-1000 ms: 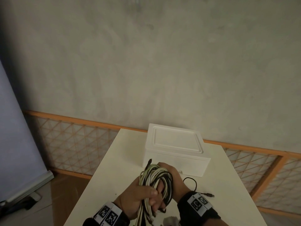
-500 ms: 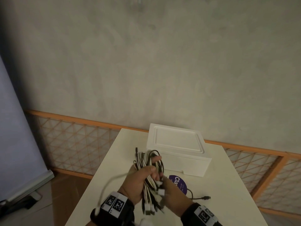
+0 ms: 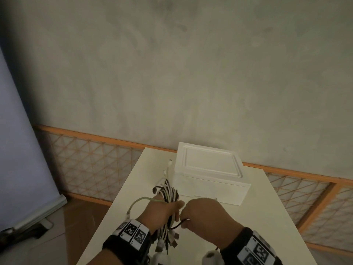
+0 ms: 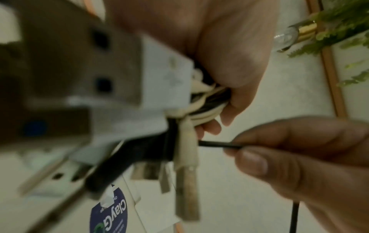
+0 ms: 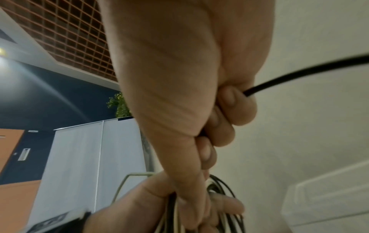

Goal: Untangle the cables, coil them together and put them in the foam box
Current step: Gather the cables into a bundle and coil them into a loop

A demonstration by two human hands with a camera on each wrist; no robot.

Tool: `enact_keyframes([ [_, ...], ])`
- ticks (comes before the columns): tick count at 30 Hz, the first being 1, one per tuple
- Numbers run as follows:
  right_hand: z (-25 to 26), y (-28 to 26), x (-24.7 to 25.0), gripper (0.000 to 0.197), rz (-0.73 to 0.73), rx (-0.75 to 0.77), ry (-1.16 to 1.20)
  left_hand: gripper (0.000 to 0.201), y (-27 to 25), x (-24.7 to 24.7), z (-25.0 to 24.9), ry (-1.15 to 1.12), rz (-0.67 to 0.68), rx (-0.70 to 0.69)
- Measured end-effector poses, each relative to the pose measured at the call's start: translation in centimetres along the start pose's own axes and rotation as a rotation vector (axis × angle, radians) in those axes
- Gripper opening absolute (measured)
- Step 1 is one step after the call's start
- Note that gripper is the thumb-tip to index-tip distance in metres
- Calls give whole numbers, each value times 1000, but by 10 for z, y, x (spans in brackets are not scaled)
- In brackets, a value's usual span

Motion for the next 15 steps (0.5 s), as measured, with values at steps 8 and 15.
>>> enact_keyframes([
  [8,-8,-9,22,15,-417,171,-9,40,-3,-6,11,-27,285,1],
  [15,7,-13,22,11,-430,477,-183,20,-13,-13,-5,330,550,36],
])
Point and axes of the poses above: each hand's wrist, its own y-axis towards the middle knuckle, its own x-axis out of the back of the hand, z = x × y, the point moved 2 cm from there along y, towards the middle knuckle, and after that the axes turned 2 degrees about z, right-handed, at the moved point
